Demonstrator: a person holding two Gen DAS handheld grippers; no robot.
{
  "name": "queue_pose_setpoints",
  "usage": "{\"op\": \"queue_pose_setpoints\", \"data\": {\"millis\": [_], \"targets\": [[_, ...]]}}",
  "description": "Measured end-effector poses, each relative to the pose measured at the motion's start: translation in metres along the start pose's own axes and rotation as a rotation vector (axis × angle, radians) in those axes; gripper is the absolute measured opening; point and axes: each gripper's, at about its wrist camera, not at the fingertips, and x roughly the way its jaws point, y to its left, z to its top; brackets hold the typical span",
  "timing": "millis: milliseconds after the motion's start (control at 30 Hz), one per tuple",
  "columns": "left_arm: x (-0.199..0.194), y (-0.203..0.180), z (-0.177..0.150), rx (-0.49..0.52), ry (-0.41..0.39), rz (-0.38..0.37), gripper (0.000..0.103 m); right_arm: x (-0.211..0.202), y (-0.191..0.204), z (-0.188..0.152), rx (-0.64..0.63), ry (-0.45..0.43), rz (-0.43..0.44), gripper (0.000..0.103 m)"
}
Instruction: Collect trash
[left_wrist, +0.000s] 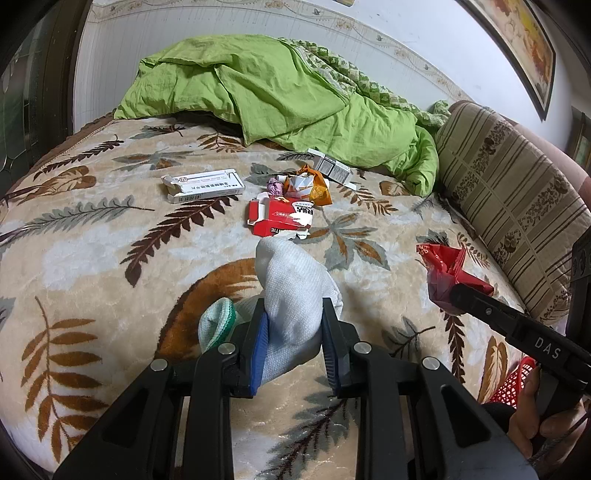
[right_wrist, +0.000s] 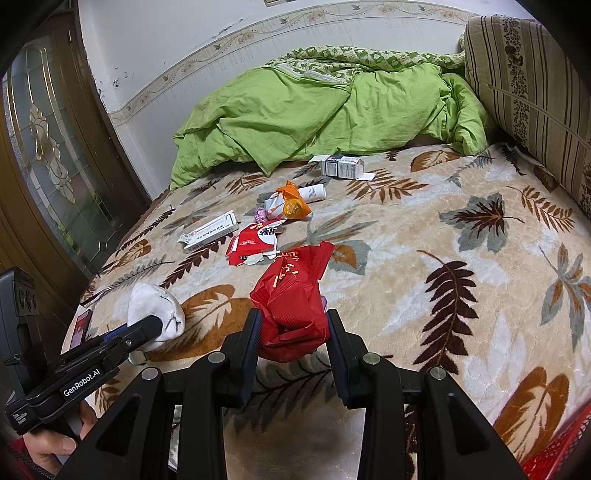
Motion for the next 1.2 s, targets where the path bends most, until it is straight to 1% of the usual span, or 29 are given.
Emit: {"op": "queue_pose_setpoints", "data": {"millis": [933, 1200], "targets": [[-0.0001, 0.0008, 0.0003, -0.002, 0.001, -0.002, 0.025, -0.0013, -0.0014, 0.0007, 0.002, -0.004, 0.003, 0.036], [-0.0022, -0.0038, -0.0029, -0.004, 0.011, -0.036, 0.025, -0.0086, 0.0001, -0.0022, 0.018, -0.014, 0.021, 0.036]]}}
